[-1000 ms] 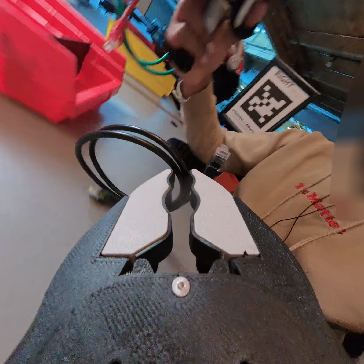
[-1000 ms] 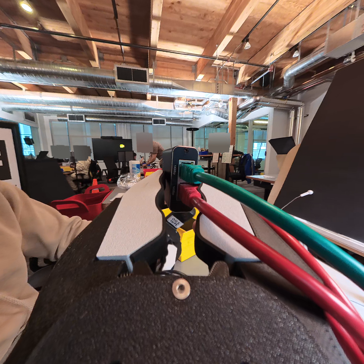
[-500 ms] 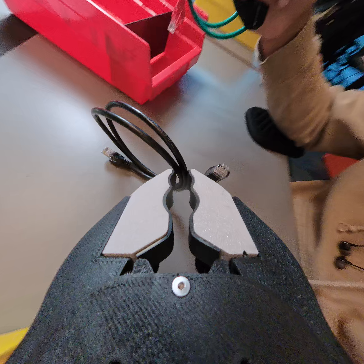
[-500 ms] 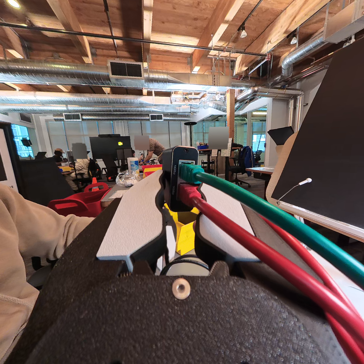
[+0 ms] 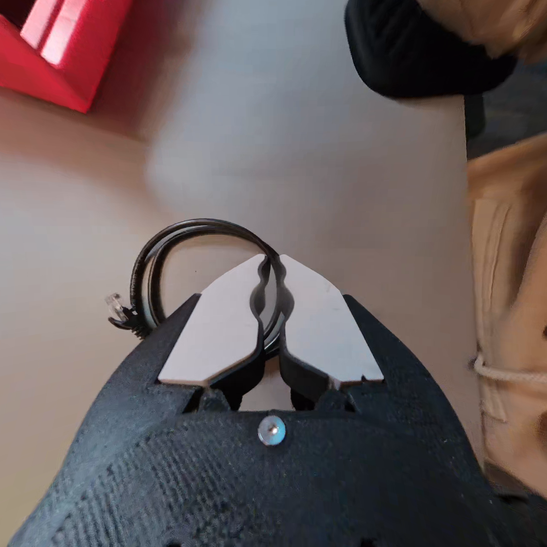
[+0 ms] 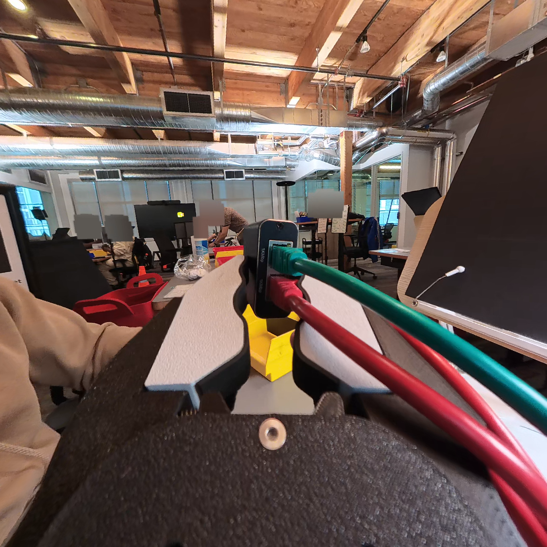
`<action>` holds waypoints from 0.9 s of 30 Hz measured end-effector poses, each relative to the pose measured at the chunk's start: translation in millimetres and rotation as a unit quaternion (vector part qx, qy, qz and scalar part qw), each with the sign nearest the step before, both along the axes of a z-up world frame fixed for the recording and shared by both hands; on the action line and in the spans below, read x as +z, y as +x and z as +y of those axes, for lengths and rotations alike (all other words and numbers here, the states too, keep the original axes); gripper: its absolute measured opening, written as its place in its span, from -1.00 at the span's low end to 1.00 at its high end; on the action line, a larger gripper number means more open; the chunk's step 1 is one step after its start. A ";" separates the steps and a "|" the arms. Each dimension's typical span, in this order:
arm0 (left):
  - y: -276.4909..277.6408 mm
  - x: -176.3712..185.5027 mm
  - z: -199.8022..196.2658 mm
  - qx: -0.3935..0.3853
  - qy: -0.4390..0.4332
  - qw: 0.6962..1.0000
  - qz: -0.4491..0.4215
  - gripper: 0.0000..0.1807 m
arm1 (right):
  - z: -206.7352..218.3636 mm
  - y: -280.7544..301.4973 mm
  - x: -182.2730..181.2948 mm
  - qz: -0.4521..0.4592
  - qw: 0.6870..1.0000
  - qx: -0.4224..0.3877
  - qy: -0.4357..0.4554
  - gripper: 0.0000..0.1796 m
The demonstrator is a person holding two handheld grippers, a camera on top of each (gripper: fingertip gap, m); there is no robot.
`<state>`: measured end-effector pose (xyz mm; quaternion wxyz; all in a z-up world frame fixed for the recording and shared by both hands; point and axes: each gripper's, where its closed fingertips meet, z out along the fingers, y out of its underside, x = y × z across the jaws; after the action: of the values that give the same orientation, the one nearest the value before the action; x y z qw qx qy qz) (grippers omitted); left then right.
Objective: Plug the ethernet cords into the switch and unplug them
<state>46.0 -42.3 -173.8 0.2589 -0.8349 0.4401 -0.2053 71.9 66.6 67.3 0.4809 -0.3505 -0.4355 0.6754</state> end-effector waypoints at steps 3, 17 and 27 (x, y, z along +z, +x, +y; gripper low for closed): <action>-6.9 3.4 -12.5 -0.045 0.028 0.998 0.026 -0.88 | 4.8 1.2 -0.7 -0.001 1.000 -0.007 -0.003 -0.68; -21.5 -53.3 -48.2 -0.122 0.143 0.970 0.156 -0.77 | 21.1 -1.3 -8.7 -0.006 0.999 -0.009 -0.048 -0.68; -33.0 30.6 -53.4 -0.040 0.206 0.974 0.081 -0.87 | 19.2 9.7 4.8 0.015 0.999 -0.007 -0.049 -0.68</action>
<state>13.0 -95.8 -143.1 0.3802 -0.7592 0.5257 -0.0518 81.6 85.8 72.1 0.4744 -0.3666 -0.3924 0.6976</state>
